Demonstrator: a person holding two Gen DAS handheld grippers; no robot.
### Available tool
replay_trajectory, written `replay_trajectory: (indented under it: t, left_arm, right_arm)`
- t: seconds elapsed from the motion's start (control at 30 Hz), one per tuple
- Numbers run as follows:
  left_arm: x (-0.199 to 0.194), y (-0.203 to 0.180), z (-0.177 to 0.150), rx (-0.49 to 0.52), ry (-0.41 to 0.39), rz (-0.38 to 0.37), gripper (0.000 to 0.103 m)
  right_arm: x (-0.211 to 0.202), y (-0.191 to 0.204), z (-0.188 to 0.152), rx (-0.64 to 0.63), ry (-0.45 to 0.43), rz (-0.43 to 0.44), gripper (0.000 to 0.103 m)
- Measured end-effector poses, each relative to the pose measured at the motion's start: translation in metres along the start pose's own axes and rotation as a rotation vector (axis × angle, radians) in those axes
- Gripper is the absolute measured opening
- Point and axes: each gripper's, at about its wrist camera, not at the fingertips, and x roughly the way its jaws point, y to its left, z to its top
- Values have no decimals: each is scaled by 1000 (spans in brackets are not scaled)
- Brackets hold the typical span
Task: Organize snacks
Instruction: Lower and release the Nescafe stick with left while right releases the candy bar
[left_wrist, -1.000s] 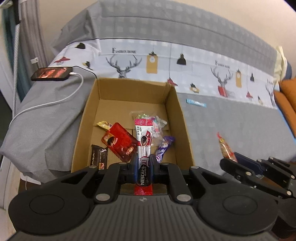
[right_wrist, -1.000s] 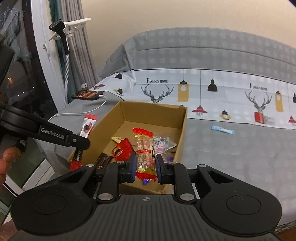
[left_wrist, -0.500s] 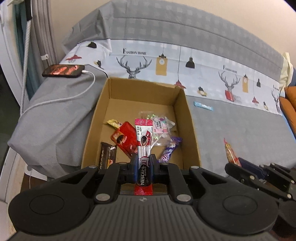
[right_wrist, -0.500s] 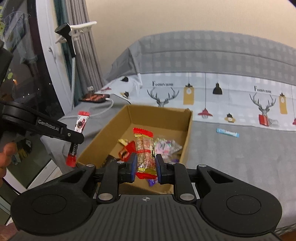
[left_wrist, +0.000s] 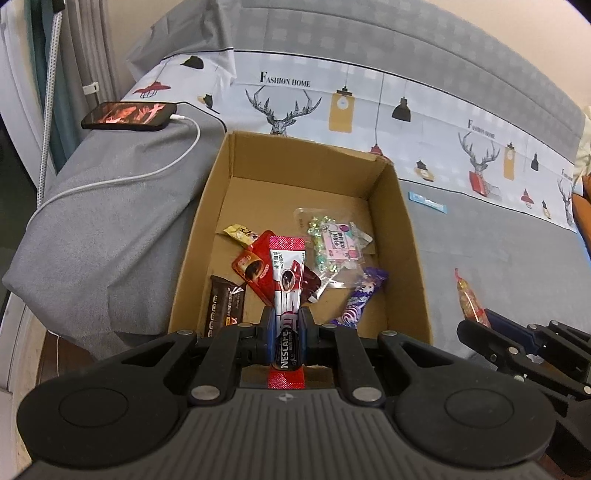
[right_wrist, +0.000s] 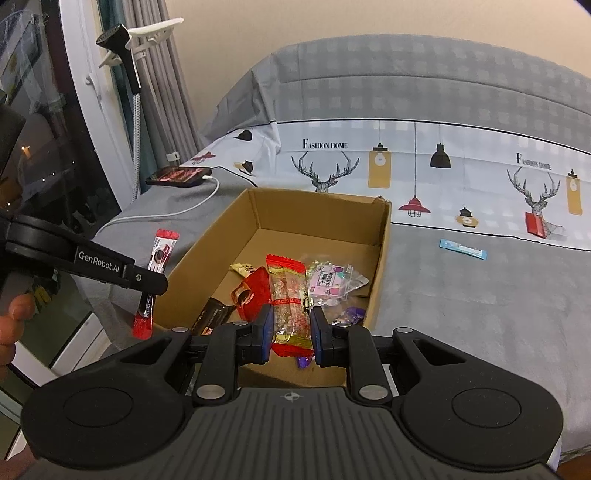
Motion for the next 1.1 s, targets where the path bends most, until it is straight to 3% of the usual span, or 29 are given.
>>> replay_trajectory:
  t: [1.1]
  left_arm:
    - [98,18,52,-9,92,41,13]
  right_arm:
    - [108,-15,28,16,130,-24,23]
